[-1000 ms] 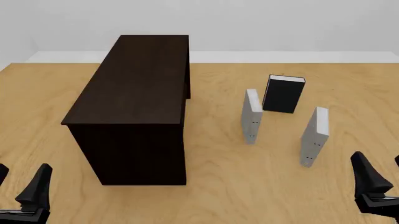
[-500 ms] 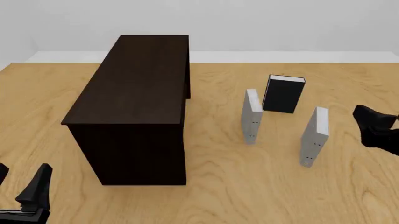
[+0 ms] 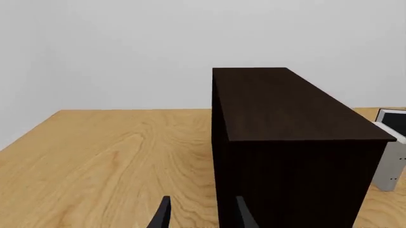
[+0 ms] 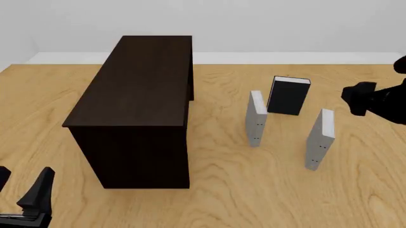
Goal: Pick up the book on the right and place it under the cabinet shelf.
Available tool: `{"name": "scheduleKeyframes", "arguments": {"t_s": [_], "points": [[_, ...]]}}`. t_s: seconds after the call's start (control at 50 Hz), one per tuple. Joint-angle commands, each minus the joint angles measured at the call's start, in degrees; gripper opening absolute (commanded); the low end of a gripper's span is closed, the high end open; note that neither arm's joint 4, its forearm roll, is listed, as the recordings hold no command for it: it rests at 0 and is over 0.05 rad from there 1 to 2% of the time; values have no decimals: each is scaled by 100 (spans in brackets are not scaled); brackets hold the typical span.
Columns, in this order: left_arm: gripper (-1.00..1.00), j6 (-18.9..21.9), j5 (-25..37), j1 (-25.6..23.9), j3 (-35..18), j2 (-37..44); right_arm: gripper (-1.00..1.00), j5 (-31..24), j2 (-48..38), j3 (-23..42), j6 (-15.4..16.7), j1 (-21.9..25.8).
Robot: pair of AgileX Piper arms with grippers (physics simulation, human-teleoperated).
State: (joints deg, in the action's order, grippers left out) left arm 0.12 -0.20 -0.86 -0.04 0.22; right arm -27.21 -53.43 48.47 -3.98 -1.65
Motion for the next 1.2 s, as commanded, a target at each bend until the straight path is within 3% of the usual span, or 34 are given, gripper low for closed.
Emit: {"name": "scheduleKeyframes", "arguments": {"t_s": [0.02, 0.04, 0.06, 0.14, 0.48, 0.66, 1.2], "points": [[100, 44, -34, -114, 1, -15, 100, -140, -636, 314, -180, 57], [100, -159, -89, -148, 2, 247, 100, -142, -686, 350, -164, 43], [100, 32, -33, -100, 1, -1, 100, -140, -725, 364, -182, 56], [100, -24, -7, -49, 1, 29, 100, -78, -927, 372, -371, 133], [100, -25, -9, -50, -1, 32, 100, 312, -1591, 291, -482, 178], [100, -25, -9, -51, -2, 33, 100, 591, -1957, 232, -285, 33], [100, -24, 8, -51, -3, 17, 100, 1491, -2918, -190, -173, -203]]}}
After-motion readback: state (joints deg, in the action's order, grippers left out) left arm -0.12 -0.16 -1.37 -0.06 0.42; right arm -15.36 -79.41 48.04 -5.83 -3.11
